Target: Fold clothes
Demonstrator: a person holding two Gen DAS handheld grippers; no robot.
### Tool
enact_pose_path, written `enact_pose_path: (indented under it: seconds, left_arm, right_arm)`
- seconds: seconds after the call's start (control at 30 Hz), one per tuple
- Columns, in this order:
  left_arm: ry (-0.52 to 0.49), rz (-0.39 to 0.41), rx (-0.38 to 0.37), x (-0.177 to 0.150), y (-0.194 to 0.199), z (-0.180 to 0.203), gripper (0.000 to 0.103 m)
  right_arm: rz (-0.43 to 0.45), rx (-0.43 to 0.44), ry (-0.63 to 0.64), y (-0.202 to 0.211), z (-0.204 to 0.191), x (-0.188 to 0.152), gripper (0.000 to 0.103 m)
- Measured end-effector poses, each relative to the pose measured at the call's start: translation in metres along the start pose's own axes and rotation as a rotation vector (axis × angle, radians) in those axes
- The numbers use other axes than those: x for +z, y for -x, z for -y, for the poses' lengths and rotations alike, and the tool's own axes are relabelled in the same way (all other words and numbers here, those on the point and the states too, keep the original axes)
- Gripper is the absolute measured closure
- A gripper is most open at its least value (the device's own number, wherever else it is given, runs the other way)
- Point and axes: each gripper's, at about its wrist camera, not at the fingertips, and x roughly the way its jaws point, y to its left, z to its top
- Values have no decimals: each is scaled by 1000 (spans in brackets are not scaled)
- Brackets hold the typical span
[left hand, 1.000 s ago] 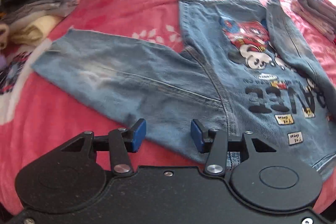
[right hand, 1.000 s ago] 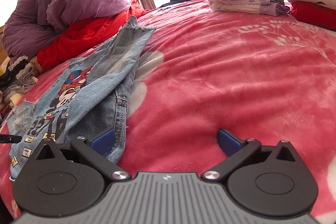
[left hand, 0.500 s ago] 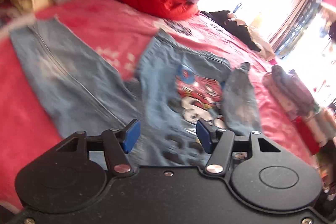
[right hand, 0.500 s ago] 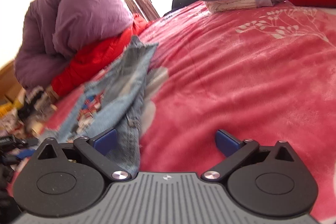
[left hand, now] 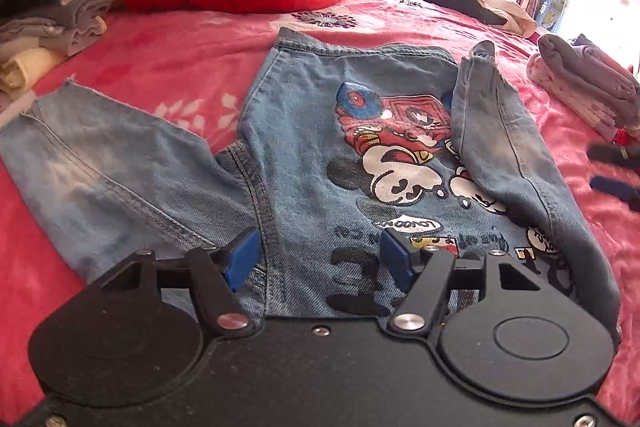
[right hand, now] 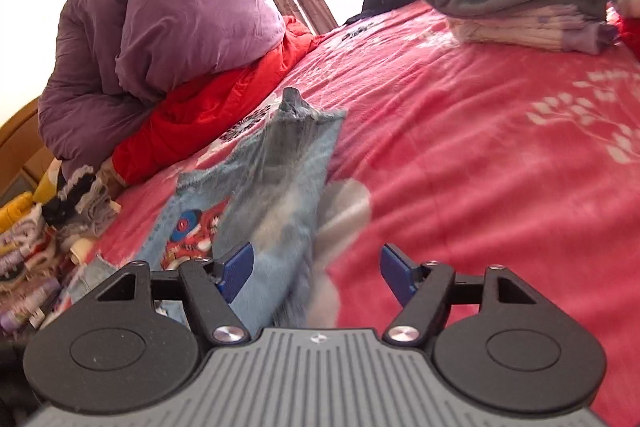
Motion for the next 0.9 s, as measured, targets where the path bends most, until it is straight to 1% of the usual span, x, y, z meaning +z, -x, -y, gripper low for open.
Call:
enact_pose_path:
  seconds: [0.07,0.2,0.3,0.4,0.5,0.63,0.67,0.7,0.73,0.77,0.9]
  left_arm:
    - [7,0,-2,0,-2,-1,35]
    - [19,3,-5,1,-4,-2,34]
    - [28,6,-6,2,-7,-3,33]
    - [24,8,-4,2,-8,-2,31]
    - [20,7,-4,3,-9,-1,30]
    - [22,4,-6,4,-12,-2,29]
    - [18,5,-4,4,-12,-2,29]
    - [15,5,-3,4,-12,-1,29]
    - [15,6,-3,4,-12,-1,29]
    - [15,6,-4,4,-12,-1,29]
    - [14,6,-4,4,-11,-1,29]
  right_arm:
    - [-2,19,-23,-18,-2,19,32]
    - [-1,-22,-16,-56,-5,52,32]
    - [-1,-61,-25,-82,0,69,37]
    - [-12,-60,-64,-100,9,78,39]
    - [-18,-41,-100,-109,18,80,42]
    - [-37,-11,-128,-121,25,81,48]
    - [-47,-3,-119,-124,22,81,60]
    - [-50,-6,-87,-127,16,83,69]
    - [-52,-1,-53,-127,11,83,86]
    - [-48,-1,-23,-126,6,83,94]
    - [7,-41,76,-112,-11,81,98]
